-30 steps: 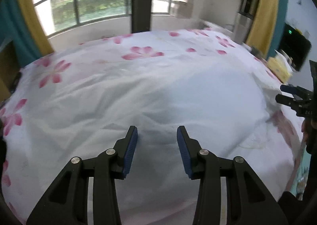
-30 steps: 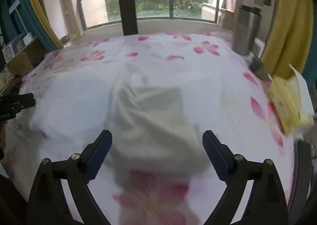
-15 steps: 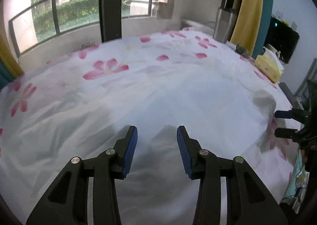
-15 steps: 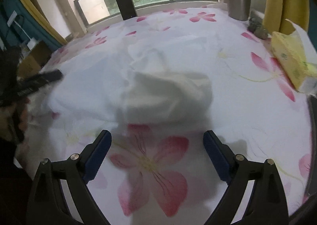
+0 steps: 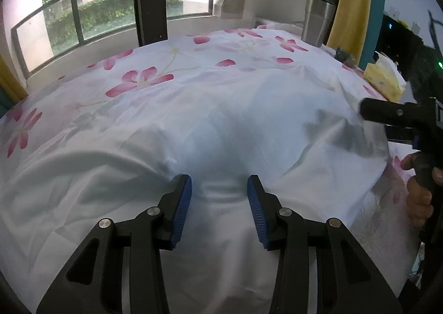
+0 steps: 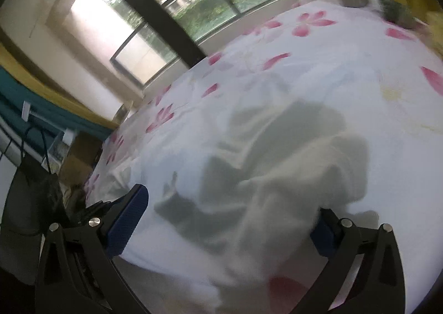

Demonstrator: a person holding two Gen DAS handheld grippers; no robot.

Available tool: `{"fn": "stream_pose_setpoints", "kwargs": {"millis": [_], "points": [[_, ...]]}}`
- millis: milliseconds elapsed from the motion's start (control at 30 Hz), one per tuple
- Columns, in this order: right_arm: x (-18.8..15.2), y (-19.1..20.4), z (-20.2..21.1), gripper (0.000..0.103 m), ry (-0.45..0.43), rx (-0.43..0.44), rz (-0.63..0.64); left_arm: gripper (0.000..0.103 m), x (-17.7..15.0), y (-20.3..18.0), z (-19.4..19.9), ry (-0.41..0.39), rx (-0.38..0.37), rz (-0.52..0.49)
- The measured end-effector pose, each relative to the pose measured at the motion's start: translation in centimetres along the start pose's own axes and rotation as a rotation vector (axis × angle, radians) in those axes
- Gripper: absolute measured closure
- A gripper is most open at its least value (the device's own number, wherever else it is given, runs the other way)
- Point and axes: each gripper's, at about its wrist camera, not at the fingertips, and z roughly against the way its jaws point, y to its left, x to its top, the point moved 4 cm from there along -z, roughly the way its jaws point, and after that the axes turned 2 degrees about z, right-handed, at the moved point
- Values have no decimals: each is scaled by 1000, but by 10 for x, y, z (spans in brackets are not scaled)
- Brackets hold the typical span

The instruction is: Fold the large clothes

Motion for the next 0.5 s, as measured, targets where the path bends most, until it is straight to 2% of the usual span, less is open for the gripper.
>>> {"fn": "stream_pose_setpoints", "kwargs": {"millis": [33, 67, 100, 133, 200, 233, 267, 367, 500], "points": [[1, 5, -6, 14, 16, 12, 18, 59, 0, 0, 0, -4, -1, -1], [1, 9, -11, 29, 30, 13, 29, 59, -1, 0, 0, -6, 0, -4], [2, 12, -17, 37, 39, 9, 41, 59, -1, 0, 0, -7, -1, -3], [3, 13, -21, 40, 42, 30, 32, 59, 0, 1, 0, -7, -2, -2], [4, 15, -24, 54, 42, 67, 30, 59, 1, 2, -1, -7, -7, 2], [6, 18, -22, 80, 32, 70, 49, 59, 1, 2, -1, -7, -13, 7], [9, 22, -20, 87, 21, 64, 67, 59, 1, 3, -1, -7, -17, 9], [12, 45, -13, 91, -7, 46, 159, 59, 2, 3, -1, -8, -21, 10], [14, 84, -10, 91, -19, 41, 269, 59, 2, 4, -1, -10, -33, 14]]}}
